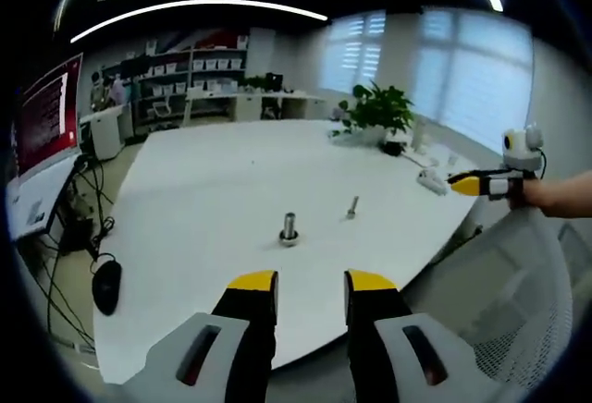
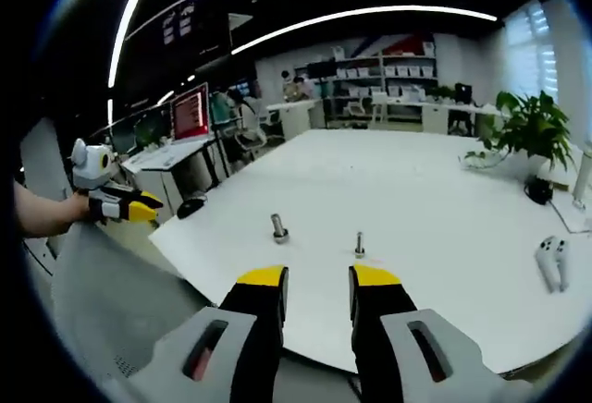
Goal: Place the washer onto the threaded stud by aligning its center hole with the stud, sliding it down to the base, and recovering from edge contact or off-axis alignment until the washer reaches the visible bottom stop.
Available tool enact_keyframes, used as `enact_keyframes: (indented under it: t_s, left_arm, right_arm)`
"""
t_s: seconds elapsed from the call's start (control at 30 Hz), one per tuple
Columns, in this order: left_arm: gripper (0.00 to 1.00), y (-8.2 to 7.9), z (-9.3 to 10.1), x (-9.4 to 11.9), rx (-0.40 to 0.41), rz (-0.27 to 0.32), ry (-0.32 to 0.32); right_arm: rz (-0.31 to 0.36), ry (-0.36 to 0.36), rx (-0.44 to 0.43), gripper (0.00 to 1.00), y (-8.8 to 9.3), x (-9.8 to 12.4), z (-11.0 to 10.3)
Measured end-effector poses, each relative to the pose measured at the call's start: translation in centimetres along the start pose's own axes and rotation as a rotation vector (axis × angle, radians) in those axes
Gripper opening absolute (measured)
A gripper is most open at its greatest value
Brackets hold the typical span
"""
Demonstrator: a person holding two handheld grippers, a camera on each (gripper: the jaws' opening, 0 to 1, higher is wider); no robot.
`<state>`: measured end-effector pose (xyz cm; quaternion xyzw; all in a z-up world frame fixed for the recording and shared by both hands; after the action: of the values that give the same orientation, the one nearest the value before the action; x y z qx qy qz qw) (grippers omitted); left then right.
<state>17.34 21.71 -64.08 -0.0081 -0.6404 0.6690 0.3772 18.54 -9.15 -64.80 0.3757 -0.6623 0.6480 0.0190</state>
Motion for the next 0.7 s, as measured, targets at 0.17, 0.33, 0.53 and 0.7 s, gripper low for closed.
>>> enact_keyframes:
  t_s: [0.17, 0.33, 0.53, 0.7]
  left_arm:
    - [0.26, -0.29, 0.07, 0.17, -0.017, 0.019, 0.007]
    - [0.26, -0.87, -0.21, 0.19, -0.019, 0.050, -0.008]
    - [0.26, -0.82, -0.38, 0.01, -0.008, 0.043, -0.008]
    - [0.25, -0.84, -0.15, -0.13, -0.026, 0.033, -0.006]
  right_arm:
    - [0.036, 0.026, 0.059, 0.30, -0.53, 0.03, 0.07]
    - [0.037, 0.017, 0.052, 0.30, -0.57, -0.10, 0.25]
    - [0.013, -0.004, 0.072, 0.29, -0.26, -0.33, -0.11]
    - [0.004, -0.002, 0.055, 0.29, -0.08, -0.41, 0.23]
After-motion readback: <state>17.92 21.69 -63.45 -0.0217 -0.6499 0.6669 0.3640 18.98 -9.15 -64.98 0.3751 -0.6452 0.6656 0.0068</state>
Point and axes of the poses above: the point that each gripper's makers call its tool centre point, and the gripper's own axes: x roughly backward along the fingers, z roughly to its right, y roughly out of its underside, the point moved 3 cm from there along x, roughly backward along the fingers, and after that the axes turned 2 degrees about x, right-handed, at the moved point
